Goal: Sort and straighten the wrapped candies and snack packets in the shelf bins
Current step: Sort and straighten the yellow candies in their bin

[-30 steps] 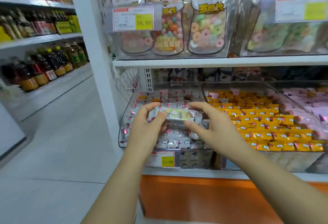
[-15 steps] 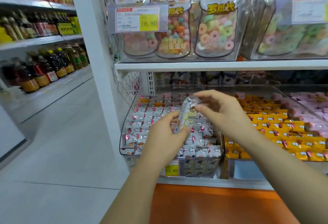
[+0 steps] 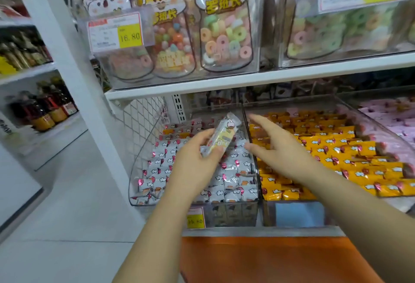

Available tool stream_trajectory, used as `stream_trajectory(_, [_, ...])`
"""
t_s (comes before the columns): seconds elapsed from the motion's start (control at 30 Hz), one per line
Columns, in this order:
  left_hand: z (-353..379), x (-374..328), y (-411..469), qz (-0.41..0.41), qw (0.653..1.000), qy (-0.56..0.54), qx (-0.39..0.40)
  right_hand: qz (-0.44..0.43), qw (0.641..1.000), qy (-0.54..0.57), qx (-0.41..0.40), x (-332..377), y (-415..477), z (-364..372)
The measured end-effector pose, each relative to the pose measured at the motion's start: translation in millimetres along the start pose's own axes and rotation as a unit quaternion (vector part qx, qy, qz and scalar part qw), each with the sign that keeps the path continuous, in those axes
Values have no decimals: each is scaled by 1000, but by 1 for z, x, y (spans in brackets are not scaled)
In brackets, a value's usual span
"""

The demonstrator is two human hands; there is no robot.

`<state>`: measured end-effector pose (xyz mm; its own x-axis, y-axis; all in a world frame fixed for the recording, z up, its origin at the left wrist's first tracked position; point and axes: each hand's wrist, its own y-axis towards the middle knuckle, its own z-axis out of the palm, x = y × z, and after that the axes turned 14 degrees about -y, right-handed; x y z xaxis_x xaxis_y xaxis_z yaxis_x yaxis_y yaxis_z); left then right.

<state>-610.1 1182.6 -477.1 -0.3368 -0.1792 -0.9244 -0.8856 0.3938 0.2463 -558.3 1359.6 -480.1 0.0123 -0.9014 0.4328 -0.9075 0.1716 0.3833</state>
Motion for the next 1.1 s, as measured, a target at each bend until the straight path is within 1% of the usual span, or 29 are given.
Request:
stream_trajectory(0.07, [-2,-2,-2,-2,999,23,36,-45,999,-2,-14,5,-3,-4])
stream_trajectory(0.1, [-2,-4,-3,-2,999,25,37,-59,998,-9,-12,6,-3,-5])
stream_trajectory(0.17, [-3,-4,-5,-8,1000,-21,0,-57,998,-22,4,7,-6,-7])
stream_trajectory(0.27, [-1,-6,-8,-33,985,-154,-77,-42,997,-51,37,3,-11,-6])
stream_trajectory(0.3, [-1,-5,-7,-33,982,-160,-94,-45,997,-55,38,2,-12,-5])
stream_trajectory(0.4, [2,0,2,-10,982,-124,-138,-32,998,-38,27,-3,-10,-5])
stream_trajectory(0.53, [7,3,31,0,985,-69,-155,8,997,-15,76,-17,-2,-5])
stream_trajectory(0.67, [15,5,73,23,991,39,-126,15,997,1,77,-22,5,-2])
stream_trajectory(0.73, [19,10,92,29,989,112,-91,19,997,9,72,-24,7,0])
stream_trajectory(0.8, [22,12,106,22,984,166,-57,22,997,14,68,-26,8,2])
stream_trajectory(0.9, [22,9,123,10,970,243,-27,24,997,28,70,-26,7,3])
stream_trajectory(1.03, [29,15,137,11,951,304,50,33,995,60,78,-24,5,2])
stream_trajectory(1.1, [36,27,141,1,947,314,60,35,995,56,76,-25,5,4])
